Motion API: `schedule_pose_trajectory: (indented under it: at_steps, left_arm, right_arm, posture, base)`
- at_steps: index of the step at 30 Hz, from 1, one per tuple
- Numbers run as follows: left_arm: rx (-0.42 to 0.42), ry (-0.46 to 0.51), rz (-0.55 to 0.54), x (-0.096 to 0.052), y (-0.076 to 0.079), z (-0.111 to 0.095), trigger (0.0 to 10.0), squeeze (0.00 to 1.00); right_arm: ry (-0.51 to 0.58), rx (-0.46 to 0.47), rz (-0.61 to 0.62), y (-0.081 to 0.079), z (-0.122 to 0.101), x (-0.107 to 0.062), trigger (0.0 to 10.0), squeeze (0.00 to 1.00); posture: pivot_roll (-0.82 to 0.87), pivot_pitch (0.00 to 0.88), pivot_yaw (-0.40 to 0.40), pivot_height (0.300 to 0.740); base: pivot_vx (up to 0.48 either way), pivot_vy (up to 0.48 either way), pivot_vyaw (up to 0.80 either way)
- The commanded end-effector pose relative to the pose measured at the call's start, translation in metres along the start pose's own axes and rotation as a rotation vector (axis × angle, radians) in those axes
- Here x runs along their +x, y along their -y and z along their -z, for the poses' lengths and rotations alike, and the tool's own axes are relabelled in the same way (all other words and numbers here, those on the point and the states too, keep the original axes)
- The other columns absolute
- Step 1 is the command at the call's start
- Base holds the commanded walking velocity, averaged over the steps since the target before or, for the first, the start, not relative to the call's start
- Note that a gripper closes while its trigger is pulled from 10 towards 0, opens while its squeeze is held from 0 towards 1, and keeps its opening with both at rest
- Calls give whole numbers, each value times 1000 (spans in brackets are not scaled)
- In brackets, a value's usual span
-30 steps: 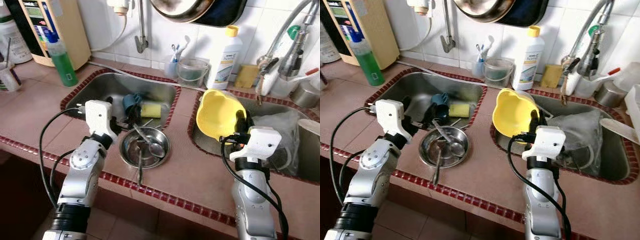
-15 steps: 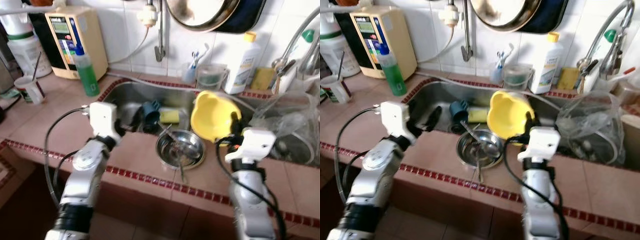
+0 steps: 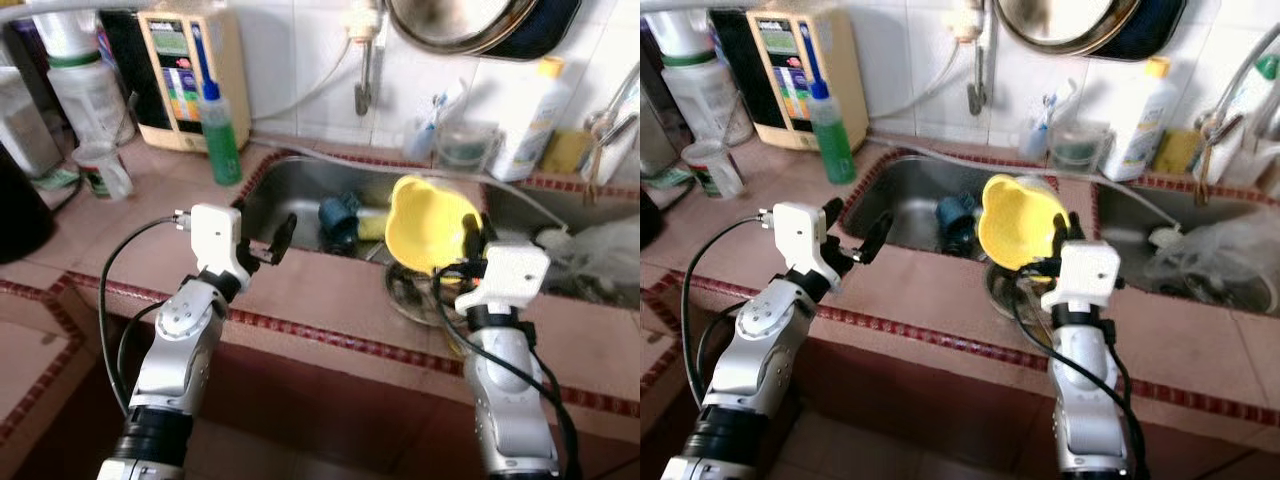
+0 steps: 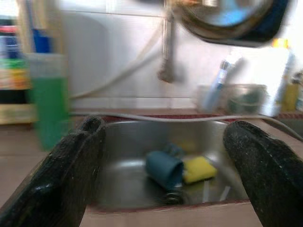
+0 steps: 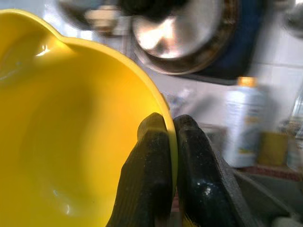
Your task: Kitchen organization
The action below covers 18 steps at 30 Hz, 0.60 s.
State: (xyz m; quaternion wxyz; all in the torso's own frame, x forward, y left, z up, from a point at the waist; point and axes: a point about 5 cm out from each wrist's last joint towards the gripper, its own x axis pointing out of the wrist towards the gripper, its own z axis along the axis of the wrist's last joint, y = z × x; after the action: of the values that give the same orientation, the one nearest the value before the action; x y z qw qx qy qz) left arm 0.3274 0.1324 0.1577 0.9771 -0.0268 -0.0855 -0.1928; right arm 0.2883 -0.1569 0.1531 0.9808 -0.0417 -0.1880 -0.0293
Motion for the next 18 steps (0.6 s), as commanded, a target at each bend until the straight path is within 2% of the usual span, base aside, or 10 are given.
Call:
schedule_pose_trajectory:
  at_steps: [1,6,12,18]
  left_arm:
    - [11,-2,14,5,1,-1,10000,0]
    - [18,13,24,16,3,-5,10000,0]
    - [28,22,48,37,9,-14,10000,0]
    - [10,35,11,38,6,-16,10000,0]
  right_arm:
    - [42,14,-36,-7,-8,8,10000,0]
    - [51,11,-55,-8,-9,14,10000,0]
    - [76,10,-84,-11,-12,25,10000,0]
    - [66,26,-72,-11,-10,28,10000,0]
  posture:
    - [17,0,-2,740]
    - [12,0,6,740]
    - [11,0,23,740]
    - [22,0,13,740]
  base:
    - [0,0,0]
    - [0,0,0]
    - [0,0,0]
    - [0,0,0]
